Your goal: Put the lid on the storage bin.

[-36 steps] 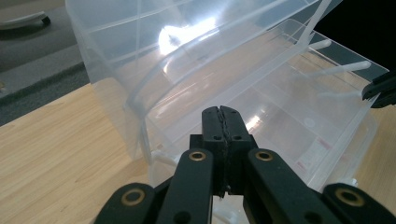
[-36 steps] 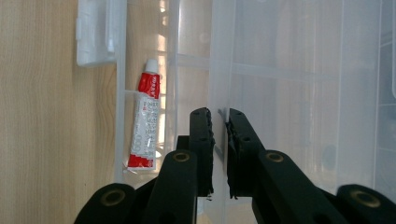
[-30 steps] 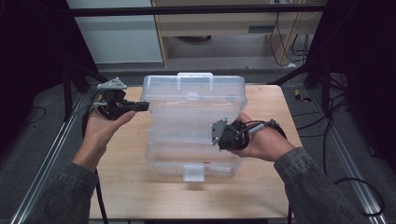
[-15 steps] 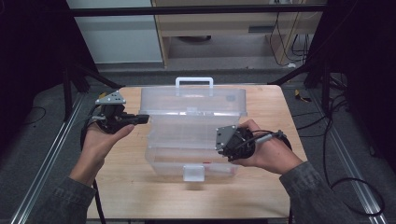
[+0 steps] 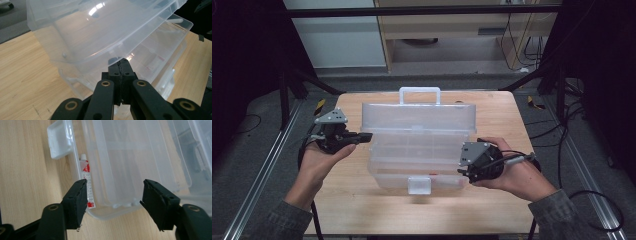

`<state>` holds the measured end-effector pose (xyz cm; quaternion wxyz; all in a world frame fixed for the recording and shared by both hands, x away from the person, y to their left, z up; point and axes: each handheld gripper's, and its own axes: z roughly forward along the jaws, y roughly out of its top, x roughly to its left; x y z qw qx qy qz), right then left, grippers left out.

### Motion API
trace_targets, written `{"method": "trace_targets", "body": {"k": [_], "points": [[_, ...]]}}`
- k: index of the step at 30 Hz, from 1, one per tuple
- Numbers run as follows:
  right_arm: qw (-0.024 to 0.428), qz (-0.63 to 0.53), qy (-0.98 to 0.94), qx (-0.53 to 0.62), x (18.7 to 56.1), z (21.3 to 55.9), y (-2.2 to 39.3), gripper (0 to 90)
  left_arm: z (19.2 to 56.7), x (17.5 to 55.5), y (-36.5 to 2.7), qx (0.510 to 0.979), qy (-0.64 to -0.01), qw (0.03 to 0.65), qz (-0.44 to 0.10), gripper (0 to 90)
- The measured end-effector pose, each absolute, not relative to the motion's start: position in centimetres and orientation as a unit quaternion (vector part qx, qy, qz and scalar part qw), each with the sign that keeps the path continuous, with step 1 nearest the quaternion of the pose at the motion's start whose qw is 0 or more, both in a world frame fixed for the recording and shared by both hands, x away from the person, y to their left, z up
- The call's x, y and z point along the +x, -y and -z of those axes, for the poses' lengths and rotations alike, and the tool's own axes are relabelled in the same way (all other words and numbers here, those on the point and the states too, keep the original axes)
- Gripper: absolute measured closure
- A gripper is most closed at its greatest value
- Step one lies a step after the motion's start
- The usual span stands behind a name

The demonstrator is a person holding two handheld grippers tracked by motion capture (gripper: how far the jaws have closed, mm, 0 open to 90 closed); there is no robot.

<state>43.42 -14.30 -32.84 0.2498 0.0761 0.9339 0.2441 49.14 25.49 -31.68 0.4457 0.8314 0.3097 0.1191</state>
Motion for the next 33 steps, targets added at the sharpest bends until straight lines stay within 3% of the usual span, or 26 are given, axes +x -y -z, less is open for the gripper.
{"method": "trace_targets", "body": {"k": [8,33], "points": [[0.259,-0.247,-0.928,0.101,42.7,33.0,16.4,30.9,32.7,48.3,-25.7,0.835,-0.307,0.444,-0.111,89.9],[0.262,-0.234,-0.924,0.149,42.5,34.5,20.2,30.0,35.9,46.6,-27.1,0.827,-0.324,0.446,-0.114,89.9]]}}
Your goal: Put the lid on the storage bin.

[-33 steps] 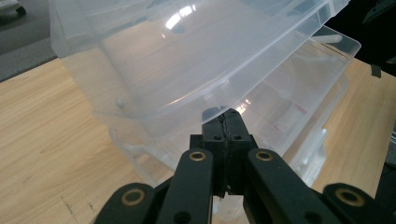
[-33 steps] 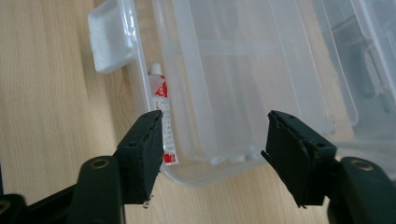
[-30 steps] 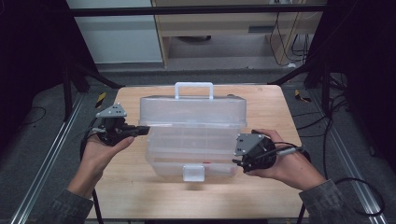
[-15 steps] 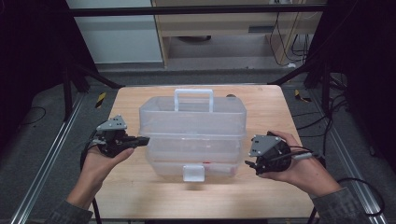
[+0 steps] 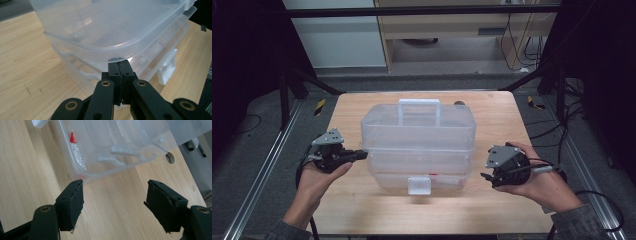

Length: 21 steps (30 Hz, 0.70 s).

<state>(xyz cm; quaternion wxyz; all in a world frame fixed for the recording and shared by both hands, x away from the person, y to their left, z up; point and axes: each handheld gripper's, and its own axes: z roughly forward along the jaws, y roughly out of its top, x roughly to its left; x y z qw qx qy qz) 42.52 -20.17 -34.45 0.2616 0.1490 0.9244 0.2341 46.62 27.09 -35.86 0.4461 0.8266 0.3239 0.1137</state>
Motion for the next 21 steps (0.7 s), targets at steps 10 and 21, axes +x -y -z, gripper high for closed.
{"method": "trace_targets", "body": {"k": [10,21], "points": [[0.258,-0.231,-0.924,0.165,43.0,35.1,21.0,29.9,37.0,46.5,-27.6,0.825,-0.331,0.445,-0.108,90.0],[0.266,-0.213,-0.911,0.23,46.0,37.2,22.7,25.9,37.6,46.5,-27.6,0.828,-0.327,0.443,-0.108,90.0]]}}
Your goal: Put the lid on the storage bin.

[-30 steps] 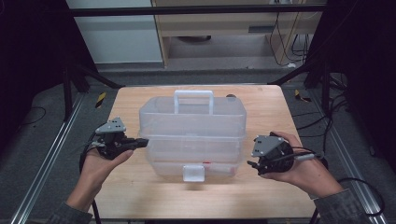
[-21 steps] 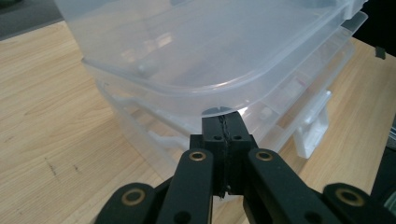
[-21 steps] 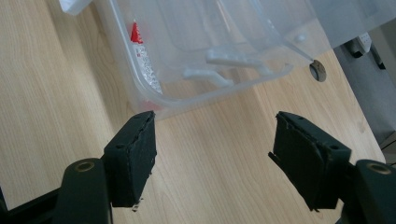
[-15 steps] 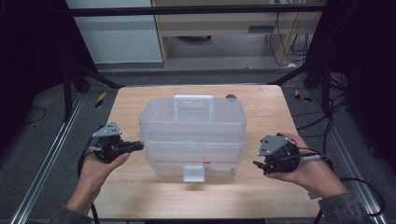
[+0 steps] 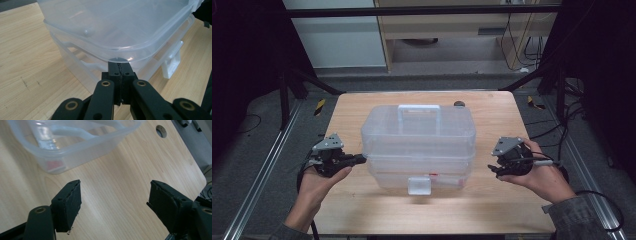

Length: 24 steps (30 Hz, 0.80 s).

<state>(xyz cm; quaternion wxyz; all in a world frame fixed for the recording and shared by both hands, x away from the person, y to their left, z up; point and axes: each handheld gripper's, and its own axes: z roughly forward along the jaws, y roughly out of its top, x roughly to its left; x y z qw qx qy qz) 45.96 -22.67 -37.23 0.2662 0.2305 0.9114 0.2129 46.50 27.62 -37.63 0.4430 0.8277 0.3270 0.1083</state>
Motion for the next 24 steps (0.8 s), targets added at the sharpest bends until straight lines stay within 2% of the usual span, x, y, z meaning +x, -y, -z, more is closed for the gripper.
{"method": "trace_targets", "body": {"k": [17,24], "points": [[0.267,-0.203,-0.897,0.287,47.1,39.4,24.7,25.2,39.4,46.2,-27.8,0.833,-0.327,0.435,-0.097,90.0],[0.271,-0.206,-0.885,0.317,48.3,40.1,25.5,24.4,39.9,46.3,-28.6,0.846,-0.328,0.408,-0.102,90.0]]}}
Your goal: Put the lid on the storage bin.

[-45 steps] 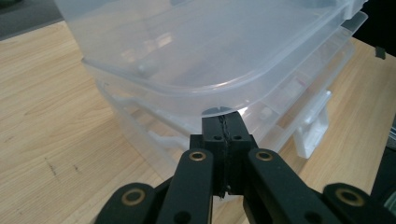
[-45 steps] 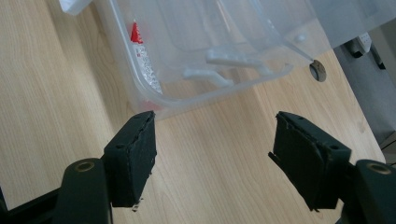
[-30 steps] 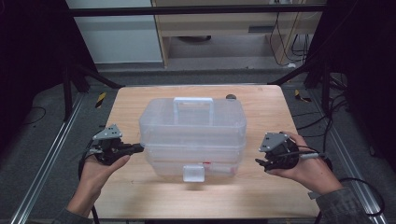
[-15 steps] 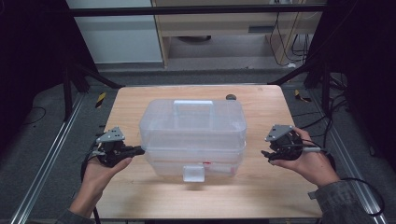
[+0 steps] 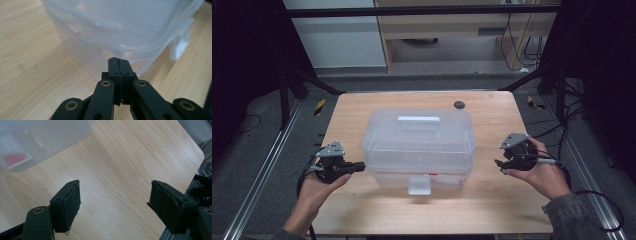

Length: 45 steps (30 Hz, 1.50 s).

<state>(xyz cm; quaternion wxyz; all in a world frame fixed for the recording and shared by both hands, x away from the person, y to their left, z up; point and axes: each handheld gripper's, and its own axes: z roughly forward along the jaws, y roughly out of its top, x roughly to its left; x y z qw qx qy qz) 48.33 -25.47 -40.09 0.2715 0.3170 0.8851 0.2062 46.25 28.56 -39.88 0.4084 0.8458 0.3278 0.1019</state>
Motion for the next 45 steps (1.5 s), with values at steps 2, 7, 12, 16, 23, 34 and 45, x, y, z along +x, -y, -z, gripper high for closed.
{"method": "trace_targets", "body": {"k": [2,7,12,16,23,34,45], "points": [[0.271,-0.206,-0.881,0.329,49.0,40.4,25.8,24.0,39.4,46.8,-29.9,0.84,-0.342,0.405,-0.118,89.9],[0.271,-0.222,-0.861,0.37,50.7,41.5,26.4,22.9,39.9,48.7,-32.2,0.824,-0.386,0.387,-0.152,89.9],[0.265,-0.238,-0.838,0.413,52.7,43.3,26.9,23.0,42.1,50.8,-32.3,0.829,-0.404,0.337,-0.189,89.9],[0.255,-0.248,-0.822,0.445,54.2,44.8,27.5,23.4,43.4,52.2,-32.4,0.826,-0.419,0.33,-0.182,89.8],[0.241,-0.261,-0.794,0.493,56.2,47.0,28.3,22.8,45.1,53.6,-32.8,0.808,-0.446,0.329,-0.202,83.8],[0.235,-0.28,-0.763,0.534,57.8,48.9,27.9,17.0,47.5,55.1,-32.7,0.783,-0.493,0.308,-0.221,27.0],[0.232,-0.312,-0.736,0.554,58.3,50.6,28.1,13.6,49.5,55.9,-32.1,0.775,-0.509,0.312,-0.206,19.4]]}}
